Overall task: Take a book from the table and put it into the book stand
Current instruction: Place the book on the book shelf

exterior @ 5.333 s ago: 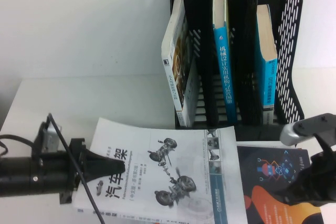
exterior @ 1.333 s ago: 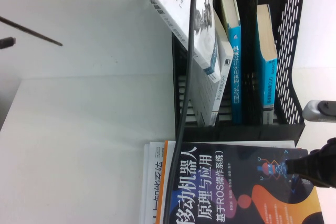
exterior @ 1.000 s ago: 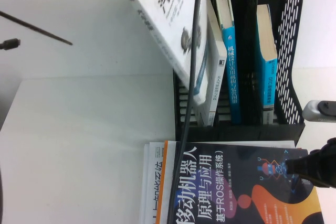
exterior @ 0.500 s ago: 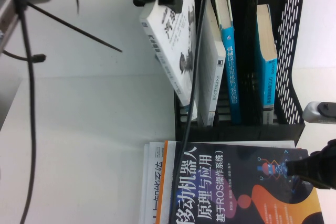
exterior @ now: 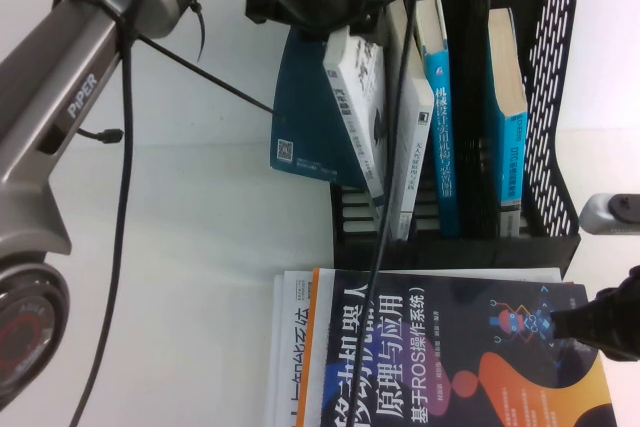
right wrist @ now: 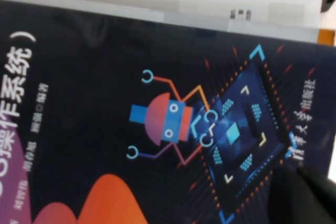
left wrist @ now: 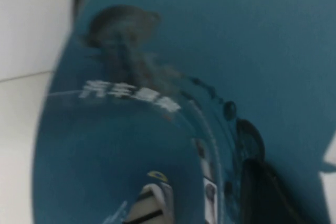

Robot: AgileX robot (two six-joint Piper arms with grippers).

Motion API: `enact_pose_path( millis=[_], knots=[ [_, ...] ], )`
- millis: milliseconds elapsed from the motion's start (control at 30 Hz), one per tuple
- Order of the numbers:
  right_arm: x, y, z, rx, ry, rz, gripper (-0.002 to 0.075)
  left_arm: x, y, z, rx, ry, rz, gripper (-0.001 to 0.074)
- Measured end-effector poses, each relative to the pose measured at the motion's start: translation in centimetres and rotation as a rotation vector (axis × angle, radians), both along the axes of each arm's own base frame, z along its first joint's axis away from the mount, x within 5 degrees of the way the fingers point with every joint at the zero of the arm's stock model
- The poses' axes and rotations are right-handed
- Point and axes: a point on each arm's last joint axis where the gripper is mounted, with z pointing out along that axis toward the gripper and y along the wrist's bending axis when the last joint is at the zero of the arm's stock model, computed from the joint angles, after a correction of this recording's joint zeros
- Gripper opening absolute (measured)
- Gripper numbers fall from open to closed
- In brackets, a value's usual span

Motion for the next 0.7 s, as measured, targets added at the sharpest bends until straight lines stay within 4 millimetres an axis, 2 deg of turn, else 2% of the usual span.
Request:
enact_pose_path(
  millis=[67, 167, 267, 567, 700],
  knots=[
    [-0.2, -0.1, 0.4, -0.001, -0.015, 0.008, -0.0002, 0.0, -0.2, 0.2, -0.010, -0.005, -0.020, 0.0201],
    [-0.3, -0.1, 0.8, 0.004, -0.032, 0.010, -0.0002, -0.3, 0.0, 0.8, 0.001, -0.014, -0.030, 0.0118],
    [-0.4, -0.2, 0.8, 0.003, -0.030, 0.010, -0.0002, -0.8, 0.4, 1.8, 0.015, -0.017, -0.036, 0.0115],
    [-0.4, -0.2, 0.8, 0.001, -0.028, 0.012, -0.0002, -4.6, 2.4, 8.3, -0.079, -0.130, -0.086, 0.0115],
    [-0.4, -0.2, 0.8, 0.001, -0.026, 0.012, -0.0002, -6.1, 3.2, 10.3, -0.122, -0.169, -0.103, 0.0115]
  ],
)
